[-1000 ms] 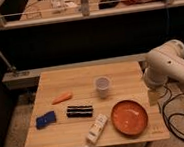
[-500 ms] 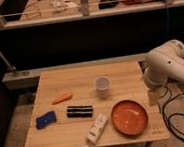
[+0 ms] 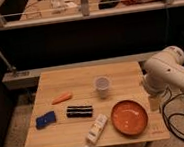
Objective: Pick up the ceramic bowl
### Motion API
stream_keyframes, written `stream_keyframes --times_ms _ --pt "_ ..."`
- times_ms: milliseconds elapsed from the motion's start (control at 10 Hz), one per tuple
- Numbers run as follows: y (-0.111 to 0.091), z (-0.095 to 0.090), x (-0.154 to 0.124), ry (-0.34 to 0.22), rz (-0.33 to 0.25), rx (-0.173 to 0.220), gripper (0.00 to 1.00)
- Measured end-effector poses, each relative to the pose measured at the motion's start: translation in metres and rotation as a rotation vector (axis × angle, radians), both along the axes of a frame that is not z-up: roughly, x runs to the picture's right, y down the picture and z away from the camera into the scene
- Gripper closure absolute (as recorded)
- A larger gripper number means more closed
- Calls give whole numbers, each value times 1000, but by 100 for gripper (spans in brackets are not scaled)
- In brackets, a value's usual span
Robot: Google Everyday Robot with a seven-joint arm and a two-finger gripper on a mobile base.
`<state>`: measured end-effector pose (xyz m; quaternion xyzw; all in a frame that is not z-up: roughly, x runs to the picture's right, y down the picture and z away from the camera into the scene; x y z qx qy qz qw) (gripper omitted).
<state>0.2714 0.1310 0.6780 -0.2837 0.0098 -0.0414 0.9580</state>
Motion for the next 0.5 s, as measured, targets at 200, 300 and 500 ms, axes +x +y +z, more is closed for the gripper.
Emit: stream_keyframes --times_ms 200,300,500 --pt "3 1 -4 -15 -28 0 20" --pt "6 0 -6 -26 -49 1 20" --pt "13 -1 -11 -50 -91 3 20"
